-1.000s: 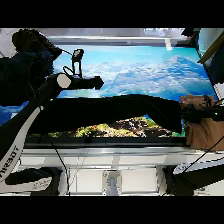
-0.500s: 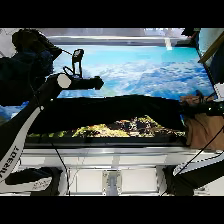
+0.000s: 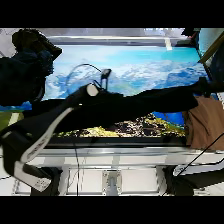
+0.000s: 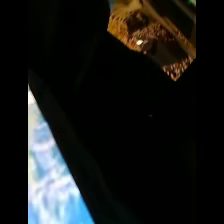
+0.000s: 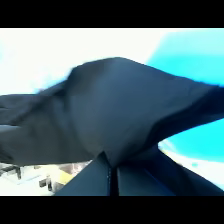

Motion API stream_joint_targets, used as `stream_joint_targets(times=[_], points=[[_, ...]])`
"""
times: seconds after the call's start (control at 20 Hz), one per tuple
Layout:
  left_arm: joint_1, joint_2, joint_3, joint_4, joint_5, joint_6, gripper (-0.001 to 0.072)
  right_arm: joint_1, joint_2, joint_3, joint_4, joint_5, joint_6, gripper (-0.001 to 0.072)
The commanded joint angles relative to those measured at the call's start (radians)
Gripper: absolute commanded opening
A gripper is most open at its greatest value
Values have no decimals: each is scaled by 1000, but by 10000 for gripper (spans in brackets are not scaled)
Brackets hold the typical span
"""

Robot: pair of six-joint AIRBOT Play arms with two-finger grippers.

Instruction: Fold the clothes and pants, and hang the long-sleeved shirts on hangers.

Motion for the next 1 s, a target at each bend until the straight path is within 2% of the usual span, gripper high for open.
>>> stream_joint_targets(times=[0.0,0.1,0.2,0.35,0.6,0.75,0.95], points=[[-95,-181,164,-134,-1,63,17,85,48,107,26,36,125,10],[-125,-272,285,-134,-1,58,18,175,48,140,23,35,150,10],[-139,-335,353,-134,-2,16,17,255,48,155,-3,17,172,10],[-137,-365,357,-134,-5,13,17,350,48,167,-66,-26,209,10],[-127,-376,357,-133,-9,14,17,482,48,167,-81,-40,209,10],[-42,-308,357,-72,-79,14,17,551,46,167,-84,-47,237,10],[168,-134,357,-20,-282,14,17,714,29,167,-170,-143,315,10]])
